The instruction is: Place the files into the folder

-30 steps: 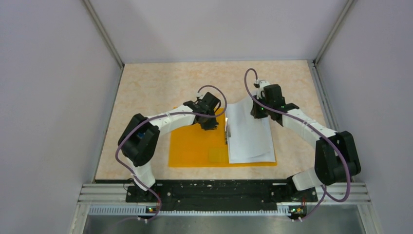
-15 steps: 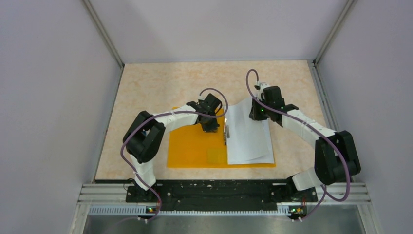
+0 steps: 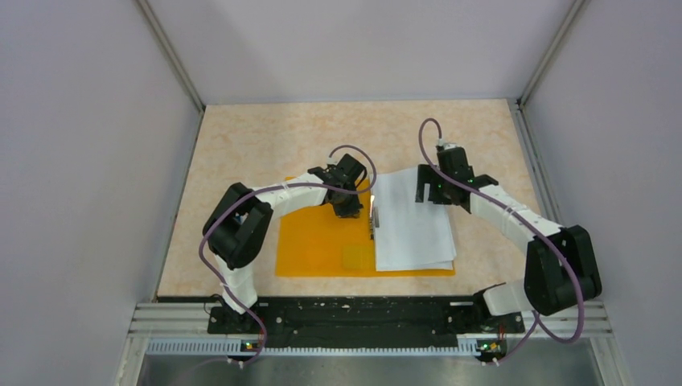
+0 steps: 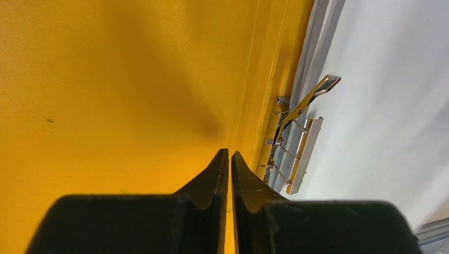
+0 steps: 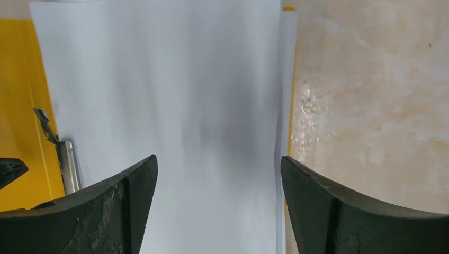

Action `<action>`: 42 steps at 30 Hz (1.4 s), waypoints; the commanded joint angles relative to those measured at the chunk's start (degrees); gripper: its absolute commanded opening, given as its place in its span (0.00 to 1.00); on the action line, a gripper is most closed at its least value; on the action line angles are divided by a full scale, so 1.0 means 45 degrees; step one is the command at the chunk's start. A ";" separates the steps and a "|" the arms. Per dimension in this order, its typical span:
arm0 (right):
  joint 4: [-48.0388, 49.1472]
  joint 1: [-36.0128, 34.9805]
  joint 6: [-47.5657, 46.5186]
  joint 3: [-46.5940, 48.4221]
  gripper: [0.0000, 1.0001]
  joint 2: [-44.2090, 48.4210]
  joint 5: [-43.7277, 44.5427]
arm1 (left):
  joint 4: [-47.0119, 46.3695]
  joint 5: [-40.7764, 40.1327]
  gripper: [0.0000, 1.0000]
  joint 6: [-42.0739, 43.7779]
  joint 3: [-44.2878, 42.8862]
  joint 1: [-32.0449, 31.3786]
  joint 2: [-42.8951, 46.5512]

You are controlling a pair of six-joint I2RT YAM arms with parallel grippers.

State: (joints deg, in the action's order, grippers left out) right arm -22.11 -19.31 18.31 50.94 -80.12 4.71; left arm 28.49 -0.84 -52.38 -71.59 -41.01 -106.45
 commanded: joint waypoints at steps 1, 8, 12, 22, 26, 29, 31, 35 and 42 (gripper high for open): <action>-0.0279 0.0192 0.1112 -0.0788 0.85 0.0773 0.1186 | -0.0420 0.0117 0.10 -0.0079 -0.0414 0.0051 -0.0017; 0.0698 0.0216 0.1906 -0.2152 0.84 0.1449 0.0151 | -0.0630 0.0652 0.07 -0.0183 -0.0500 0.0047 -0.0363; 0.1123 0.0223 0.2206 -0.2612 0.83 0.1446 0.0103 | -0.0742 0.0796 0.05 -0.0274 -0.0522 0.0052 -0.0558; 0.1789 0.0221 0.2009 -0.2929 0.87 0.1252 0.0337 | -0.0715 0.0856 0.02 -0.0350 -0.0584 0.0041 -0.0780; 0.1862 0.0223 0.1967 -0.2987 0.87 0.1111 0.0427 | -0.0757 0.0899 0.01 -0.0419 -0.0571 0.0040 -0.0856; 0.1948 0.0209 0.1886 -0.3052 0.88 0.1099 0.0627 | -0.0777 0.0919 0.00 -0.0448 -0.0526 0.0037 -0.0938; 0.2103 0.0211 0.1815 -0.3077 0.88 0.1058 0.0545 | -0.0815 0.0956 0.00 -0.0497 -0.0495 0.0042 -0.0972; 0.2315 0.0210 0.1769 -0.3162 0.88 0.0935 0.0396 | -0.0879 0.1025 0.00 -0.0576 -0.0428 0.0040 -0.1065; 0.2529 0.0222 0.1750 -0.3375 0.88 0.0764 0.0370 | -0.0938 0.1063 0.00 -0.0645 -0.0333 0.0040 -0.1162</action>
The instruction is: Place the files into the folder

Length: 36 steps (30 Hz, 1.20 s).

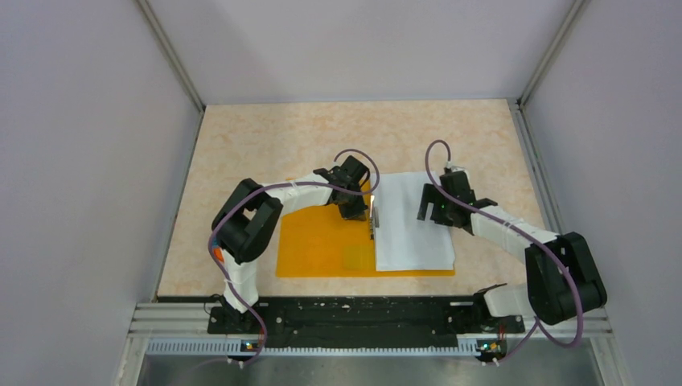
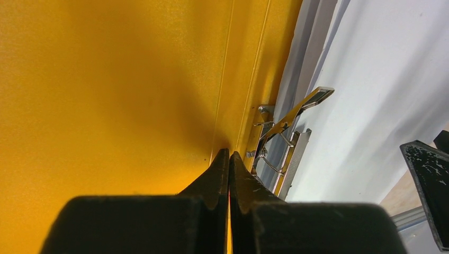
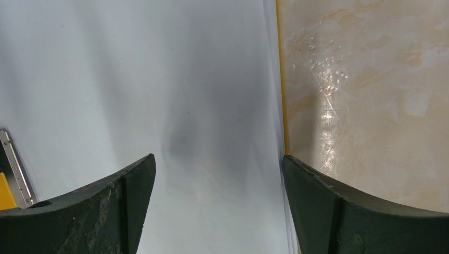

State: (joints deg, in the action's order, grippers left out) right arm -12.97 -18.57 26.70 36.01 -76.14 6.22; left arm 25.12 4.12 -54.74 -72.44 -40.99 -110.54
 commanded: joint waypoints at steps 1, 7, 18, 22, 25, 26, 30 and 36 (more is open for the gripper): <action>0.0514 0.0046 -0.0118 -0.0097 0.88 -0.0135 -0.0006 | -0.0202 -0.0027 0.00 -0.0138 -0.0148 0.0023 -0.0254; 0.0713 0.0046 -0.0001 -0.0274 0.88 -0.0191 -0.0474 | -0.0269 0.0043 0.00 -0.0238 -0.0112 0.0010 -0.0347; 0.0810 -0.0205 0.0337 -0.0282 0.88 -0.0200 -0.0937 | -0.0331 0.0085 0.00 -0.0294 -0.0100 -0.0031 -0.0499; 0.0277 -0.0207 0.0321 -0.0164 0.88 -0.0182 -0.0179 | -0.0346 0.0061 0.00 -0.0282 -0.0074 -0.0033 -0.0506; -0.0034 -0.0210 0.0434 -0.0169 0.88 0.0068 0.0138 | -0.0310 0.0037 0.00 -0.0277 -0.0094 -0.0037 -0.0523; -0.0119 -0.0207 0.0468 -0.0165 0.88 0.0172 0.0205 | -0.0298 0.0024 0.00 -0.0277 -0.0093 -0.0032 -0.0502; -0.0516 -0.0199 0.0639 -0.0127 0.89 0.0493 0.0614 | -0.0271 -0.0027 0.00 -0.0260 -0.0119 -0.0018 -0.0462; -0.1091 -0.0198 0.0730 0.0161 0.91 0.0939 0.1107 | -0.0242 -0.0014 0.00 -0.0211 -0.0194 -0.0025 -0.0300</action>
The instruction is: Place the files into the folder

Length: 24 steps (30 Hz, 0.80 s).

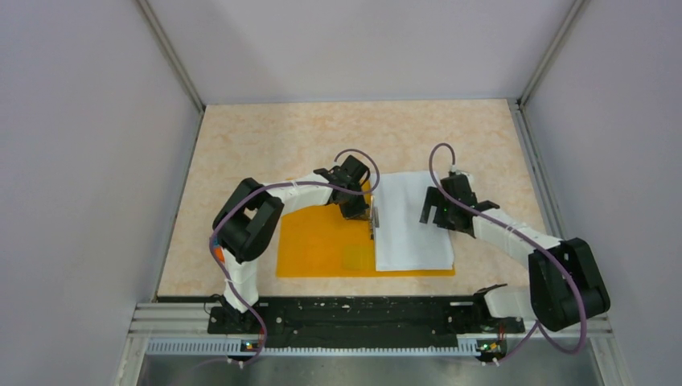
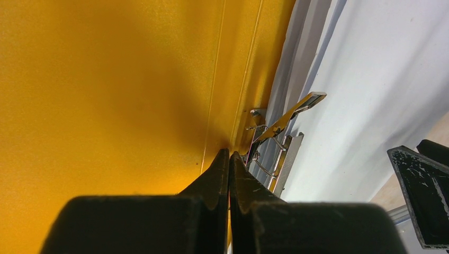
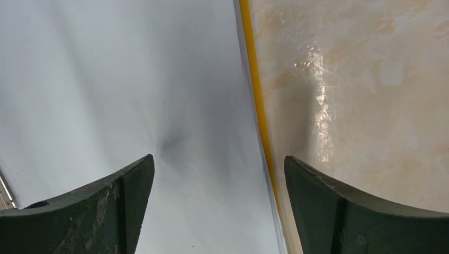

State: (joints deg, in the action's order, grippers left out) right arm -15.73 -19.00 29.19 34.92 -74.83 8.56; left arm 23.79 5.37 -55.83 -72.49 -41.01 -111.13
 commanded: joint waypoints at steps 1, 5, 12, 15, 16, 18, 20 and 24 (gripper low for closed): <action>-0.0676 -0.0106 0.0152 0.0551 0.91 0.0744 0.0624 | 0.0115 -0.0294 0.00 0.0109 -0.0266 -0.0008 -0.0089; -0.1481 -0.0102 0.0166 0.1020 0.90 0.1518 0.0439 | 0.0831 -0.1001 0.08 0.0757 -0.1069 0.0041 0.0456; -0.3393 -0.2321 0.1912 0.0873 0.48 0.3411 0.0179 | -0.0052 -0.0666 0.25 0.2002 -0.3090 0.0803 0.0517; -0.4711 -0.4349 0.3380 0.0770 0.33 0.3986 0.1070 | -0.0725 0.0193 0.32 0.2462 -0.4696 0.1086 -0.0503; -0.5085 -0.4993 0.3897 0.0658 0.28 0.4252 0.1402 | -0.0818 0.0409 0.34 0.2624 -0.5305 0.1114 -0.0971; -0.5585 -0.5920 0.4913 0.0351 0.18 0.4822 0.1674 | -0.1102 0.1243 0.34 0.2911 -0.6625 0.1178 -0.1879; -0.5781 -0.6697 0.5863 0.0019 0.08 0.5317 0.1742 | -0.1170 0.1646 0.34 0.2937 -0.7974 0.1167 -0.2813; -0.6041 -0.8359 0.7409 -0.0395 0.00 0.5362 0.2222 | -0.2182 0.2201 0.34 0.2647 -0.9071 0.1168 -0.4132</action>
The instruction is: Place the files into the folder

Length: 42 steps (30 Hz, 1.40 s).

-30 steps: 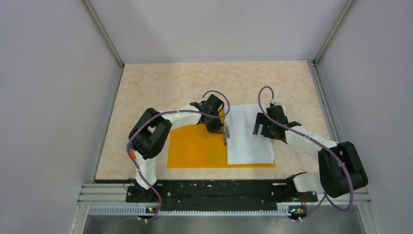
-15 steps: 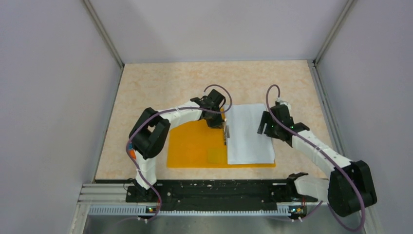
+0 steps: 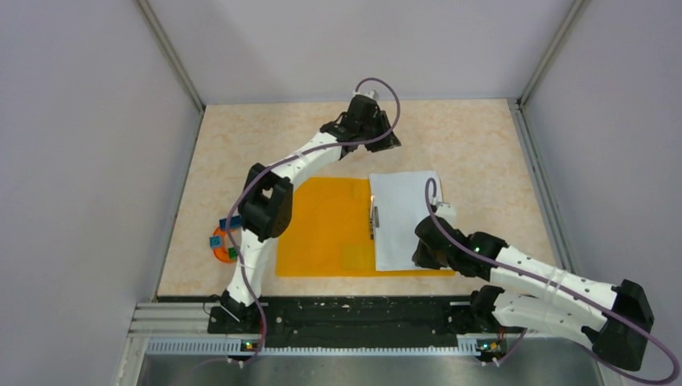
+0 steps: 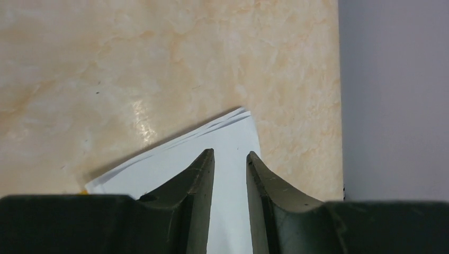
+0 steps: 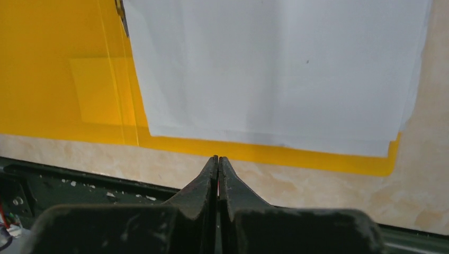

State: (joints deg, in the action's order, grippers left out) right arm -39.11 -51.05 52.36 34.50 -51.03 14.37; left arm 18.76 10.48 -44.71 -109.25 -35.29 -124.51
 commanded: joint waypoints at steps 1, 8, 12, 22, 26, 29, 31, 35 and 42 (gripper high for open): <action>-0.0816 -0.1644 0.2558 -0.0404 0.00 -0.0016 0.0977 | -0.1323 0.1125 0.34 0.0051 -0.1076 -0.0100 -0.1433; 0.0031 -0.2338 0.3632 -0.1549 0.00 -0.0427 0.1371 | -0.1836 0.1509 0.34 -0.0550 -0.2360 -0.0160 -0.3046; 0.1026 -0.2363 0.3822 -0.2216 0.00 -0.0457 0.1570 | -0.2010 0.1614 0.34 -0.0612 -0.2362 -0.0155 -0.3407; 0.1933 -0.2351 0.4134 -0.2835 0.00 -0.0050 0.2049 | -0.1974 0.1696 0.33 -0.0661 -0.2149 -0.0158 -0.3715; 0.1996 -0.2349 0.4253 -0.2987 0.00 -0.0033 0.2115 | -0.2002 0.1767 0.32 -0.0738 -0.2148 -0.0153 -0.3798; 0.2134 -0.2366 0.4296 -0.3102 0.00 -0.0180 0.2010 | -0.1982 0.1807 0.32 -0.0749 -0.2150 -0.0157 -0.3833; 0.2202 -0.2349 0.4316 -0.3144 0.00 -0.0314 0.1993 | -0.1983 0.1856 0.32 -0.0778 -0.2157 -0.0161 -0.3888; 0.2430 -0.2366 0.4311 -0.3236 0.00 -0.0496 0.1924 | -0.1935 0.1925 0.31 -0.0817 -0.2054 -0.0147 -0.3913; 0.2520 -0.2367 0.4339 -0.3298 0.00 -0.0765 0.1938 | -0.2135 0.1998 0.28 -0.0856 -0.1221 -0.0196 -0.3679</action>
State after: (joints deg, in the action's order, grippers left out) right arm -27.99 -61.01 71.20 20.60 -53.56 22.06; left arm 12.14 18.65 -48.29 -116.73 -35.92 -141.18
